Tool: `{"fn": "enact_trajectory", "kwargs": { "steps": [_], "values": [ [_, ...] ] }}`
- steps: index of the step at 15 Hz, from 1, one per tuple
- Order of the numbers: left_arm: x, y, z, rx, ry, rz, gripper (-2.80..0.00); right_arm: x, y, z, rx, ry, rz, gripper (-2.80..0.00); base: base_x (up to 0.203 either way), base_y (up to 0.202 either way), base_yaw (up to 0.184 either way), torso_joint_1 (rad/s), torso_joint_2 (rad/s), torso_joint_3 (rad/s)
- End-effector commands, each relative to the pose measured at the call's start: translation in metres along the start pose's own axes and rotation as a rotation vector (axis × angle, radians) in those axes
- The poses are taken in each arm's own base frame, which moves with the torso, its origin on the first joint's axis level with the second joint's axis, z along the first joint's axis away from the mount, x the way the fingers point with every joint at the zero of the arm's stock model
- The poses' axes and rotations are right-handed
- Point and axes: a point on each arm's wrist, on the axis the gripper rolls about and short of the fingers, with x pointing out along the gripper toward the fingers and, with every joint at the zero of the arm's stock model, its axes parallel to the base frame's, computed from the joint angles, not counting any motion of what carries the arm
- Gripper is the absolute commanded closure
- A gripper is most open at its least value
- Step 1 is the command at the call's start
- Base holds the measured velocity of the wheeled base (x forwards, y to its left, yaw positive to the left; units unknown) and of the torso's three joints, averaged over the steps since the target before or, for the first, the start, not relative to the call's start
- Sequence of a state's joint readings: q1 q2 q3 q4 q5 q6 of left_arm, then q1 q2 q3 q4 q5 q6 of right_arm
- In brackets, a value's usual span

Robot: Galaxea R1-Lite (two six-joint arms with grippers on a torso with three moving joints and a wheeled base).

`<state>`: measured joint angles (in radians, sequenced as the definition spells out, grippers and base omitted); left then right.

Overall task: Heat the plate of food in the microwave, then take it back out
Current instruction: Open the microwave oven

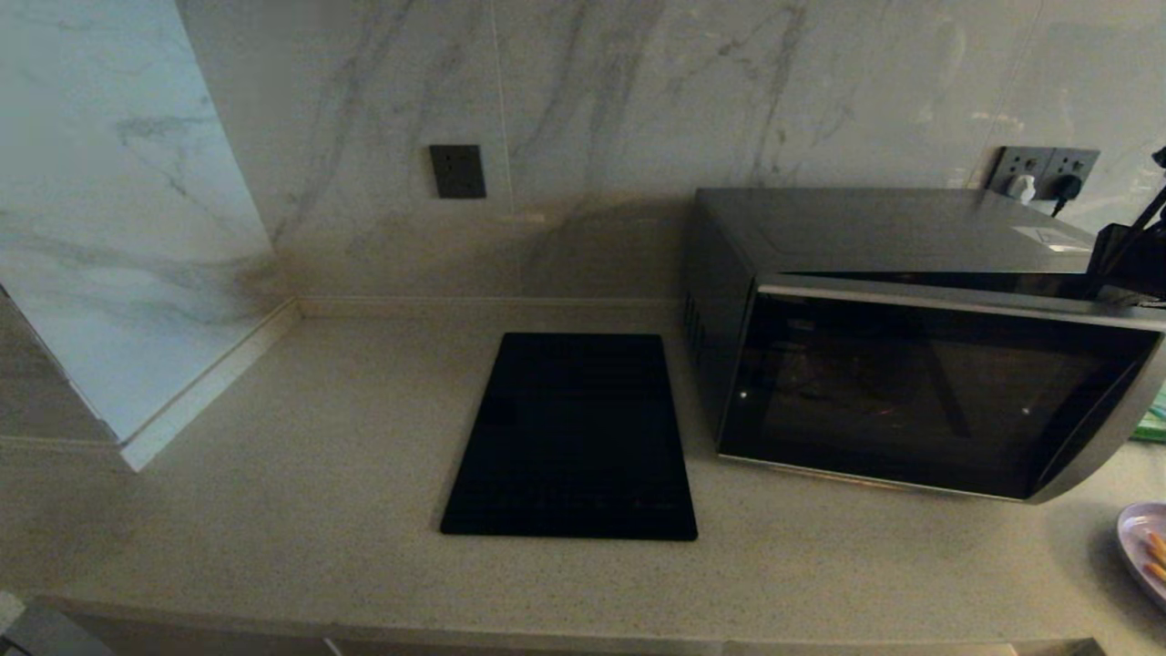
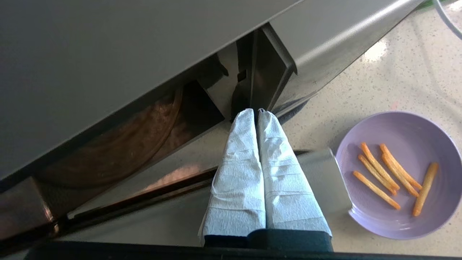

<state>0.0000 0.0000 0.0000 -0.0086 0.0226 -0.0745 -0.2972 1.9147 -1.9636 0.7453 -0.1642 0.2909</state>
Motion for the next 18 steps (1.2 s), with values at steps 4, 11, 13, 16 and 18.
{"fn": "enact_trajectory", "kwargs": {
  "steps": [4,11,13,16,18],
  "values": [
    [0.000,0.000,0.000,-0.001,-0.001,0.000,0.00,-0.028,-0.006,-0.011,-0.009,0.075,0.051,0.00,0.000,0.000,0.000,0.000,0.00,0.000],
    [0.000,0.000,0.000,-0.001,-0.001,0.000,0.00,-0.045,-0.012,-0.034,-0.023,0.201,0.085,0.00,0.000,0.000,0.000,0.000,0.00,0.000],
    [0.000,0.000,0.000,-0.001,0.000,0.000,0.00,-0.056,-0.011,-0.038,-0.033,0.202,0.119,0.00,0.000,0.000,0.000,0.000,0.00,0.000],
    [0.000,0.000,0.000,-0.001,0.000,0.000,0.00,-0.070,-0.010,-0.044,-0.048,0.202,0.139,0.00,0.000,0.000,0.000,0.000,0.00,0.000],
    [0.000,0.000,0.000,-0.001,0.000,0.000,0.00,-0.078,-0.007,-0.052,-0.069,0.237,0.147,0.00,0.000,0.000,0.000,0.000,0.00,0.000]
  ]
}}
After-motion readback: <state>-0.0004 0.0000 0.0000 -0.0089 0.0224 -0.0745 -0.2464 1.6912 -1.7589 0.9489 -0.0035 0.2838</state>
